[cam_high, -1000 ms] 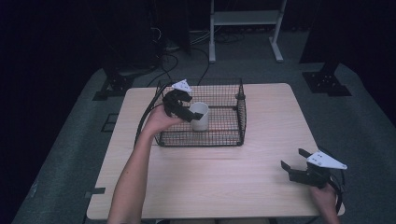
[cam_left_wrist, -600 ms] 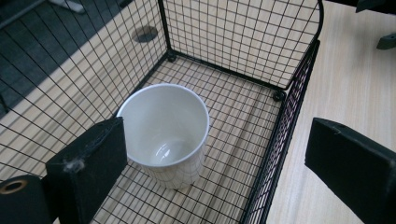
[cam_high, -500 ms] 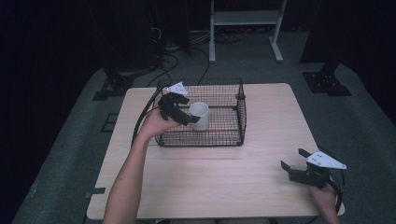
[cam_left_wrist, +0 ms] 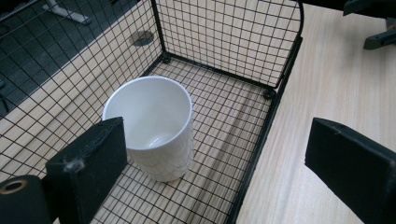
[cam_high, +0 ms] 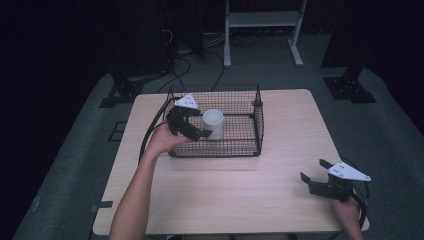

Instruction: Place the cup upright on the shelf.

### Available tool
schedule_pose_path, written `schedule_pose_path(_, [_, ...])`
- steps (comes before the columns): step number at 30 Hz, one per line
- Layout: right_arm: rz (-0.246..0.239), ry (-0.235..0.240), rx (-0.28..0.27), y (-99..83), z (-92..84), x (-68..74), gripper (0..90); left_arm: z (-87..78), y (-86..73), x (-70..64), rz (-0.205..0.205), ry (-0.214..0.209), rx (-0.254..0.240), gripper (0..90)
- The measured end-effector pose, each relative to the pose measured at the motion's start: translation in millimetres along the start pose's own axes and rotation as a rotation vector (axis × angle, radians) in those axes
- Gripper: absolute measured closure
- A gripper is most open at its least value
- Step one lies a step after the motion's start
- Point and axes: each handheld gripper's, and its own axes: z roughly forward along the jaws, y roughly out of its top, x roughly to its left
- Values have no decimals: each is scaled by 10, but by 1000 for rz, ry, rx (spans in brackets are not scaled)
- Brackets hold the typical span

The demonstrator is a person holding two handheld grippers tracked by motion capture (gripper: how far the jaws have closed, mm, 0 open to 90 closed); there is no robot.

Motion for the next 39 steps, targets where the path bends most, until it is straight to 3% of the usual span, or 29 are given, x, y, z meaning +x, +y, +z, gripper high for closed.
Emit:
schedule_pose_path(20, [-5,-1,-1,1,2,4,133,-89,-16,-181,33,-12,-18,50])
schedule_pose_path(30, [-8,-2,0,1,3,4,133,-122,-128,-228,29,-16,2,50])
schedule_pose_path(39, [-7,-3,3,2,3,8,133,-151,-259,-271,13,-7,-11,50])
